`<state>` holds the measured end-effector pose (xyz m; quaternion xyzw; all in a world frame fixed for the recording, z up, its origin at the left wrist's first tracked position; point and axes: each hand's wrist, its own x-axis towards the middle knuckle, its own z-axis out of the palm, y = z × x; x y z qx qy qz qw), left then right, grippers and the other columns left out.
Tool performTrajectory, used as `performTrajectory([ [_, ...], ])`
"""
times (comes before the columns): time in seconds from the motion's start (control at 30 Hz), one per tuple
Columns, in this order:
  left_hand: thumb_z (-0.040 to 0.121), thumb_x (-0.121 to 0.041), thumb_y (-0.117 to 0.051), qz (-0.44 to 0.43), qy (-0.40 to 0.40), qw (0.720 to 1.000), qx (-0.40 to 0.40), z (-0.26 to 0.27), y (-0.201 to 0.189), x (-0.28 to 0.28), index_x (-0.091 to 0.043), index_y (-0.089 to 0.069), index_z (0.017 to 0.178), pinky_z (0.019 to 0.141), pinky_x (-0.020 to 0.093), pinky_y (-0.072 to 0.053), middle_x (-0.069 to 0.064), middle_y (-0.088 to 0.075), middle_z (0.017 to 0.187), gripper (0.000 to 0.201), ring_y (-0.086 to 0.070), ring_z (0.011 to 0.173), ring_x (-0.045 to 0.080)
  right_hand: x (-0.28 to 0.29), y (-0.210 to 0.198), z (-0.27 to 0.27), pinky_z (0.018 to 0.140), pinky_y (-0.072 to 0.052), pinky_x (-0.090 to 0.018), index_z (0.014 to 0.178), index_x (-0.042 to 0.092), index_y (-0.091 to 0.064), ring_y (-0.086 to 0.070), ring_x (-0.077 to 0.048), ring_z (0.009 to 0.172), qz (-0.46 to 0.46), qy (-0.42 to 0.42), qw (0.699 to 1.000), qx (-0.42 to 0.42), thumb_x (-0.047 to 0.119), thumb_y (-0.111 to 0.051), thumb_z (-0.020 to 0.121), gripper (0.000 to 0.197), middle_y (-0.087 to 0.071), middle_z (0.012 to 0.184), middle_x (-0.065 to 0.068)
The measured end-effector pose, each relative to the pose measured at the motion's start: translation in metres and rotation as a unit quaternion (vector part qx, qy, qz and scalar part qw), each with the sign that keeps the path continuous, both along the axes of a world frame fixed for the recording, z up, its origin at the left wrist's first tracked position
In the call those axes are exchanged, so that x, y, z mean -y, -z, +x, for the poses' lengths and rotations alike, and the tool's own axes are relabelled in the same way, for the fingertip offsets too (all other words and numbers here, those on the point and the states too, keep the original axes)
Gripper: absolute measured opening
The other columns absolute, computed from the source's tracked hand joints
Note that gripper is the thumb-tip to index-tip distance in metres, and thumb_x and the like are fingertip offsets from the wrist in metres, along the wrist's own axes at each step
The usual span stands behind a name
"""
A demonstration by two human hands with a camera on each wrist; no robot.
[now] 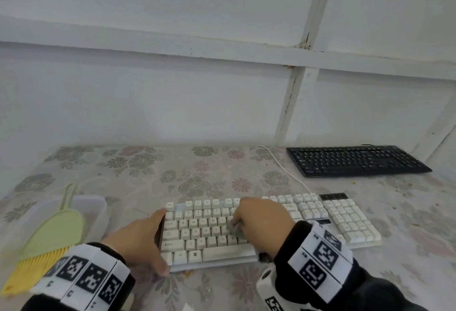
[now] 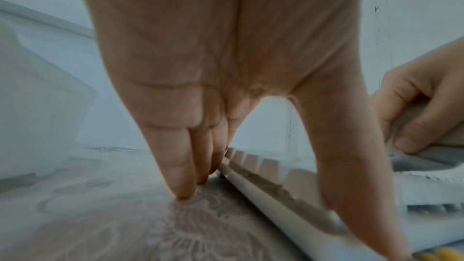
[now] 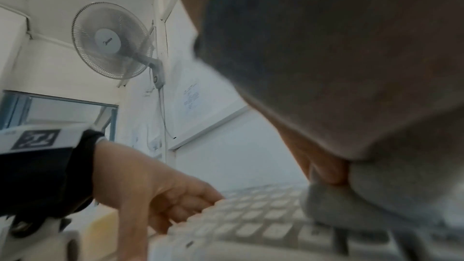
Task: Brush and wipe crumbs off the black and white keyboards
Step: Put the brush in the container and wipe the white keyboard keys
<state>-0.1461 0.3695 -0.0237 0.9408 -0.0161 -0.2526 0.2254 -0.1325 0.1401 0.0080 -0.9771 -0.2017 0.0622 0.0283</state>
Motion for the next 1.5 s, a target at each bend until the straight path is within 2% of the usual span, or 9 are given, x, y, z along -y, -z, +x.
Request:
performTrajectory([
  [0.3,0.055,-0.031,-0.083,-0.011,-0.001,1.0,-0.004,-0.001,-0.001,0.0,-0.026,-0.011,0.145,0.098,0.024,-0.042,-0.012,-0.051,0.127,0.115,-0.051,0.111,0.009,0.032,0.008,-0.009,0.05,-0.026,-0.019,0.092,0.021,-0.069,-0.058,-0.021,0.087,0.03,-0.014,0.999,0.001,0.015,-0.044,0.093,0.026,-0.042,0.091,0.006],
  [0.57,0.057,-0.03,-0.082,-0.018,-0.005,1.0,-0.006,-0.002,-0.002,0.002,-0.027,-0.014,0.143,0.094,0.021,-0.044,-0.014,-0.052,0.124,0.11,-0.052,0.108,0.007,0.091,0.004,-0.006,0.051,-0.028,-0.014,0.075,0.016,-0.063,-0.049,-0.004,0.067,-0.006,0.051,0.999,0.016,0.011,-0.04,0.089,0.026,-0.042,0.078,0.012],
  [0.77,0.056,-0.028,-0.082,-0.033,-0.006,0.999,-0.004,-0.002,-0.002,0.002,-0.028,-0.017,0.141,0.095,0.021,-0.043,-0.017,-0.052,0.119,0.107,-0.052,0.108,0.005,0.088,0.001,0.006,0.053,-0.042,-0.019,0.053,0.018,-0.052,-0.054,-0.014,0.057,-0.018,0.078,0.996,-0.033,0.015,-0.044,0.086,0.034,-0.054,0.062,0.004],
  [0.87,0.055,-0.029,-0.082,-0.031,-0.009,0.999,-0.007,-0.001,-0.001,0.001,-0.029,-0.017,0.141,0.096,0.023,-0.044,-0.017,-0.053,0.117,0.108,-0.053,0.107,0.005,0.098,0.0,0.011,0.051,-0.041,-0.019,0.061,0.02,-0.059,-0.053,-0.013,0.055,-0.062,0.121,0.99,-0.029,0.026,-0.047,0.091,0.033,-0.056,0.06,0.004],
  [1.0,0.051,-0.033,-0.082,-0.023,-0.009,1.0,-0.007,0.0,0.001,-0.001,-0.029,-0.016,0.141,0.097,0.028,-0.045,-0.016,-0.054,0.119,0.111,-0.054,0.106,0.006,0.106,-0.014,0.01,0.057,-0.04,-0.017,0.084,0.023,-0.071,-0.059,-0.011,0.074,-0.045,0.145,0.988,-0.035,0.026,-0.048,0.092,0.024,-0.062,0.084,0.009],
  [1.1,0.051,-0.034,-0.082,-0.013,-0.01,1.0,-0.006,0.0,0.002,-0.001,-0.029,-0.016,0.141,0.096,0.027,-0.045,-0.015,-0.054,0.12,0.111,-0.054,0.106,0.006,0.081,-0.022,0.0,0.073,-0.04,-0.015,0.096,0.028,-0.071,-0.055,-0.003,0.08,0.05,0.069,0.996,-0.025,0.029,-0.049,0.095,0.022,-0.053,0.086,0.016],
  [1.23,0.052,-0.034,-0.082,-0.013,-0.006,1.0,-0.007,0.0,0.001,0.0,-0.028,-0.014,0.142,0.096,0.025,-0.045,-0.015,-0.053,0.122,0.113,-0.053,0.107,0.006,0.028,-0.006,-0.009,0.063,-0.038,-0.019,0.104,0.024,-0.071,-0.054,-0.012,0.082,0.062,-0.04,0.997,-0.008,0.023,-0.045,0.096,0.027,-0.047,0.09,0.011],
  [1.33,0.052,-0.035,-0.081,-0.016,-0.002,1.0,-0.003,0.001,0.001,-0.001,-0.029,-0.013,0.143,0.094,0.023,-0.045,-0.016,-0.052,0.123,0.114,-0.053,0.107,0.005,0.017,0.01,-0.013,0.05,-0.025,-0.02,0.096,0.018,-0.069,-0.053,-0.02,0.079,0.032,-0.024,0.999,0.027,0.011,-0.044,0.093,0.026,-0.042,0.091,0.005],
  [1.5,0.05,-0.037,-0.081,-0.014,0.0,1.0,-0.002,0.0,0.001,-0.001,-0.028,-0.014,0.143,0.095,0.025,-0.045,-0.017,-0.053,0.122,0.114,-0.053,0.107,0.005,0.06,0.008,-0.016,0.051,-0.026,-0.012,0.089,0.02,-0.067,-0.055,-0.01,0.077,0.042,0.035,0.998,0.027,0.017,-0.044,0.095,0.025,-0.044,0.087,0.013],
])
